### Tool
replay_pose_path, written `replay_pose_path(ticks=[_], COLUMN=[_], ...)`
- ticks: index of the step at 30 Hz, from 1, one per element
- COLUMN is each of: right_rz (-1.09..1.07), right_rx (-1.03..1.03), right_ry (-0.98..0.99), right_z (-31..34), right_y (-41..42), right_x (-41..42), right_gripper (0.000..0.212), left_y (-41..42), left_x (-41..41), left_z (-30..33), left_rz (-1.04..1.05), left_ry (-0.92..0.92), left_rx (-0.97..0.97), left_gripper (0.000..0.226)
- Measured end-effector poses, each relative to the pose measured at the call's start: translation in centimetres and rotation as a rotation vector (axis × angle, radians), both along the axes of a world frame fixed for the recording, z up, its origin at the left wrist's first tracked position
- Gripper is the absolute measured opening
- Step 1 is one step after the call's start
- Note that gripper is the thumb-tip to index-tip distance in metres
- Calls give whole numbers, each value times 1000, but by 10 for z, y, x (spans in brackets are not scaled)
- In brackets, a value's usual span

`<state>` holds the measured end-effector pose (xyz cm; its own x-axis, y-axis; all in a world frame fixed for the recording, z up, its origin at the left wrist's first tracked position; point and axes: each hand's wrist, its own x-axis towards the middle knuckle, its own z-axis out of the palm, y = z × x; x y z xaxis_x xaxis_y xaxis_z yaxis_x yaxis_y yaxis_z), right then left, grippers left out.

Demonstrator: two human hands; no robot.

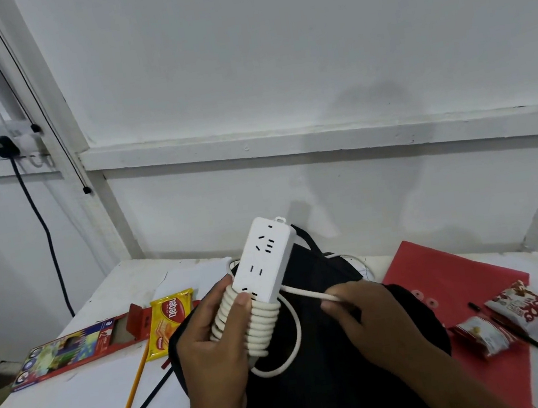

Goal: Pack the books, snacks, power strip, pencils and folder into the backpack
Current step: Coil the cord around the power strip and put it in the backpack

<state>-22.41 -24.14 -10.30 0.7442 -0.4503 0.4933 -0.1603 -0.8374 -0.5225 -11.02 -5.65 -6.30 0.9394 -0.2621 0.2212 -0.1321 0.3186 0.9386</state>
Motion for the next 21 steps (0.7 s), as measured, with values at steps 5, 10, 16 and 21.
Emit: replay_pose_path(ticks=[5, 10, 16, 21], right_rz=[37, 167, 288, 271], right_rx=[-43, -73, -15, -15], right_ry=[-161, -164, 4, 52], right_z=[22, 52, 63, 60], right_y=[10, 29, 42, 38], right_x=[-2, 1, -3, -2], right_gripper=[23, 20, 20, 30], left_y=[-2, -2, 4, 10], left_x=[8, 12, 19, 23], left_z=[1, 3, -10, -15], left_rz=[97, 142, 79, -42], left_ry=[62, -3, -120, -215], left_rx=[-56, -8, 223, 356], left_gripper=[28, 24, 35, 40])
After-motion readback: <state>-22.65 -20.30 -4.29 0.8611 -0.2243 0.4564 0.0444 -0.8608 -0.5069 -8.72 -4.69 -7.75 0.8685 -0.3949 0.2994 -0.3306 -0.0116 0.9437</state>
